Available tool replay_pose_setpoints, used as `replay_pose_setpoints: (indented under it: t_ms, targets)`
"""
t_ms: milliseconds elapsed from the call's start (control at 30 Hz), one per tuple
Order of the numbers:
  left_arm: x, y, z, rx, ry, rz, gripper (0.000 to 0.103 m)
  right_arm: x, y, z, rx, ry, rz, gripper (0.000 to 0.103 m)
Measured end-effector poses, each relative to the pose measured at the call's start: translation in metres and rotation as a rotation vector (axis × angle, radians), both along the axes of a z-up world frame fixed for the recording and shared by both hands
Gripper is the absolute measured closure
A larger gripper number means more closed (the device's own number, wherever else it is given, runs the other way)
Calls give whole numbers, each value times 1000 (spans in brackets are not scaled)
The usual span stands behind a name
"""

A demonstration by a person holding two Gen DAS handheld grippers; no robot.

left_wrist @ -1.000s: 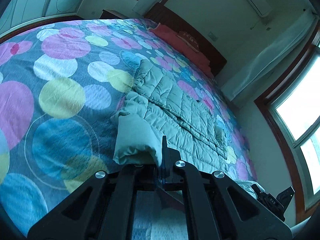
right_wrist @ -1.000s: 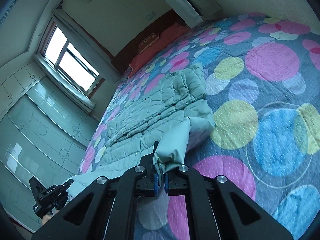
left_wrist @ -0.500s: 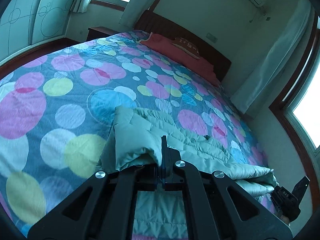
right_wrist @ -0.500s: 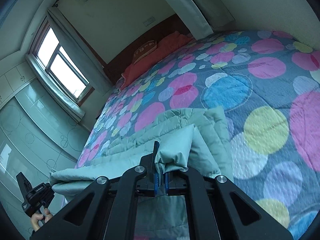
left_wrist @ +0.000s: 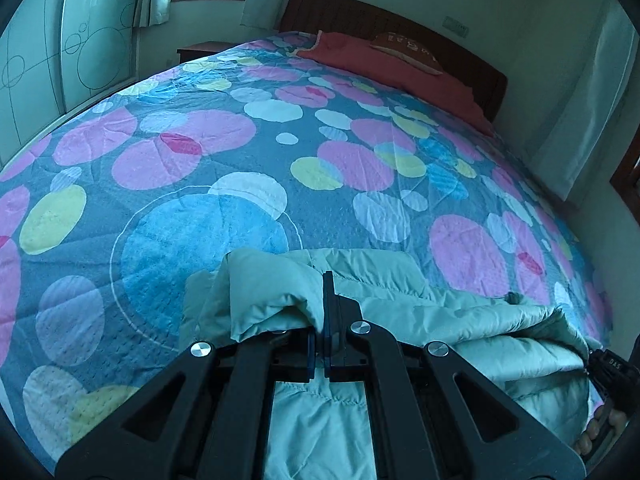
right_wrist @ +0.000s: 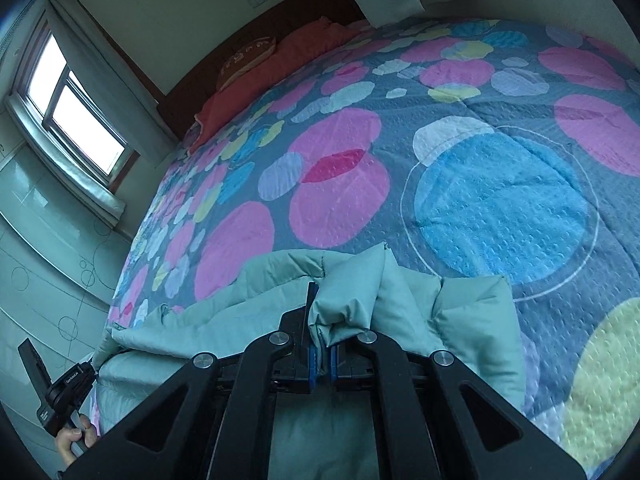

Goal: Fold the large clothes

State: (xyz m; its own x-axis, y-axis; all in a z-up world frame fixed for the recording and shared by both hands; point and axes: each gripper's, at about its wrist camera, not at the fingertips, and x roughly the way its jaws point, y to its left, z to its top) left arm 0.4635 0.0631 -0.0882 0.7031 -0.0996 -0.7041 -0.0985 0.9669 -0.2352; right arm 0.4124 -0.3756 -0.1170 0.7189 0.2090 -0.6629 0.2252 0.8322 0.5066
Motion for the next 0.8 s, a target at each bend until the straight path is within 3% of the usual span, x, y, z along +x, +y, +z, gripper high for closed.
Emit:
replay_pose_setpoints:
  t_ms: [167, 267, 300, 333, 367, 400, 433, 467, 600, 800]
  targets:
    - [14, -4, -18, 26, 32, 0, 100, 15, -1, -19, 6, 55, 18, 97]
    - [16, -3, -14, 12, 42, -6, 95, 14, 0, -11, -7, 46, 27, 97]
    - [16, -2, -9, 1, 41, -12, 93, 14, 0, -7, -9, 39, 32, 92]
    - [15, -1, -3, -13, 29, -21, 82, 12, 0, -1, -12, 25, 36, 87]
    - [14, 0, 3, -22, 14, -28, 60, 11, -1, 5, -14, 10, 38, 74]
    - [10, 1, 12, -20, -13, -23, 50, 8, -2, 13, -5, 0, 43, 60]
    - [5, 3, 21, -14, -51, -13, 43, 3, -2, 21, -9, -23, 35, 55]
    - [0, 4, 28, -10, -77, -14, 42, 0, -3, 28, -16, -44, 26, 49]
    - [-18, 5, 42, -19, -103, -44, 42, -11, 11, 44, -75, -86, 45, 49]
    - [-18, -22, 20, 102, -54, -104, 43, 7, 66, 29, -198, -28, 166, 50]
